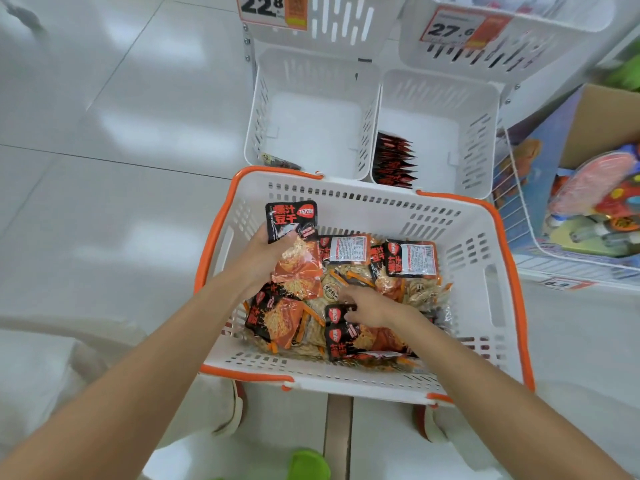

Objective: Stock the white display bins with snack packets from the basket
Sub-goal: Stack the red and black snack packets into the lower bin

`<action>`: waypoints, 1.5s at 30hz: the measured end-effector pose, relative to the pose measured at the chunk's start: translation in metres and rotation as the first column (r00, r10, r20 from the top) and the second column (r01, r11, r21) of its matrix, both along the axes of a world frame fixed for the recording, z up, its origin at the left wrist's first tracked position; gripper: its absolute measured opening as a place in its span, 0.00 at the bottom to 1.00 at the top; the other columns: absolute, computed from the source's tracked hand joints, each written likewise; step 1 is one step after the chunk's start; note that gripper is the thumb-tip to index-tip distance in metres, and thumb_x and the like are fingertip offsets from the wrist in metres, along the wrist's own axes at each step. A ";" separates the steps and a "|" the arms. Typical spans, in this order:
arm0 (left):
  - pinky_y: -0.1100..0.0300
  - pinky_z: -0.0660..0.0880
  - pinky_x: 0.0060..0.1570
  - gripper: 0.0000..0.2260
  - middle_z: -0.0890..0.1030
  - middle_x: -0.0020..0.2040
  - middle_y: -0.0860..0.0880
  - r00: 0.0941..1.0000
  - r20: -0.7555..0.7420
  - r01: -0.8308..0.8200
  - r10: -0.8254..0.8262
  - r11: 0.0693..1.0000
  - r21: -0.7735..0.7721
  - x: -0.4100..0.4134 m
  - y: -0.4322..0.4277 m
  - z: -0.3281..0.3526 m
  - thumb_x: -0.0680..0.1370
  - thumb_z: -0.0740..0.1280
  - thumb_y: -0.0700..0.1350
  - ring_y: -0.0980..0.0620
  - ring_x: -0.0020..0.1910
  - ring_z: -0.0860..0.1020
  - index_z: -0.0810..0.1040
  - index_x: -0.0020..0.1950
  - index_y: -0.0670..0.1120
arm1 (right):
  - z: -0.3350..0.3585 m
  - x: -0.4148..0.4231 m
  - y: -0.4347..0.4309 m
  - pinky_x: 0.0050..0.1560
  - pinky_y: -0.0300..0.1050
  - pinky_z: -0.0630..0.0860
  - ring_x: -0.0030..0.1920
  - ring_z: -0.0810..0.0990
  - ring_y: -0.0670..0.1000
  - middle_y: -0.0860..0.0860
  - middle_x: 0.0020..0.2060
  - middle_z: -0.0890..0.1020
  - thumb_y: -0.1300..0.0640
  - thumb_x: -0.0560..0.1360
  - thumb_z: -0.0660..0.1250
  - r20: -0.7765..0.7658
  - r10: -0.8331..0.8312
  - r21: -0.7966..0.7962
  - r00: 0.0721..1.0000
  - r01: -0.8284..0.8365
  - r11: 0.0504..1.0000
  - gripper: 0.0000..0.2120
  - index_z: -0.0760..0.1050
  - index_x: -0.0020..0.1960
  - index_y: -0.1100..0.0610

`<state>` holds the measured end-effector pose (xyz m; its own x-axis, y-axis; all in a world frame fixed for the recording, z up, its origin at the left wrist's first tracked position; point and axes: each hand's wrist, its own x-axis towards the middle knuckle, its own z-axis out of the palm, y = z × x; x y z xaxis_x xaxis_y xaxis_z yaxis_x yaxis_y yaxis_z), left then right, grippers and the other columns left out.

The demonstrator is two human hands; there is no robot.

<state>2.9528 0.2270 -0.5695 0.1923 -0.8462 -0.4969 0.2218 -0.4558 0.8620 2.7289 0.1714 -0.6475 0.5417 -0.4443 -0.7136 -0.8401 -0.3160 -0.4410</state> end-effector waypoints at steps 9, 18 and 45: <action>0.43 0.66 0.69 0.19 0.77 0.66 0.53 0.983 0.183 0.008 0.006 0.997 -0.073 -0.005 -0.007 0.009 0.81 0.63 0.48 0.49 0.66 0.73 0.66 0.72 0.55 | 0.083 -0.004 -0.048 0.37 0.35 0.75 0.39 0.80 0.46 0.51 0.43 0.81 0.61 0.81 0.61 0.538 -0.619 0.059 0.572 0.708 0.704 0.06 0.77 0.52 0.56; 0.53 0.66 0.67 0.21 0.69 0.68 0.59 0.970 0.187 0.189 -0.154 0.964 -0.185 -0.056 -0.029 0.038 0.81 0.59 0.58 0.57 0.67 0.67 0.62 0.73 0.58 | 0.113 0.046 -0.037 0.63 0.61 0.74 0.59 0.78 0.61 0.62 0.57 0.79 0.56 0.79 0.64 0.530 -0.804 0.385 0.269 0.769 0.511 0.10 0.76 0.58 0.59; 0.59 0.71 0.52 0.37 0.67 0.68 0.45 0.772 0.614 0.279 -0.168 0.956 -0.090 -0.055 -0.299 -0.011 0.72 0.73 0.55 0.47 0.61 0.74 0.60 0.76 0.50 | 0.080 -0.037 -0.298 0.41 0.32 0.74 0.40 0.78 0.41 0.47 0.39 0.79 0.66 0.68 0.77 0.861 -0.382 -0.127 0.335 0.871 0.475 0.15 0.76 0.49 0.55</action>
<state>2.8977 -0.0725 -0.5809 0.1963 -0.9608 -0.1959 -0.4487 -0.2657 0.8533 2.6914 -0.1266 -0.5677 0.0516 -0.9837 0.1724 -0.3973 -0.1786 -0.9002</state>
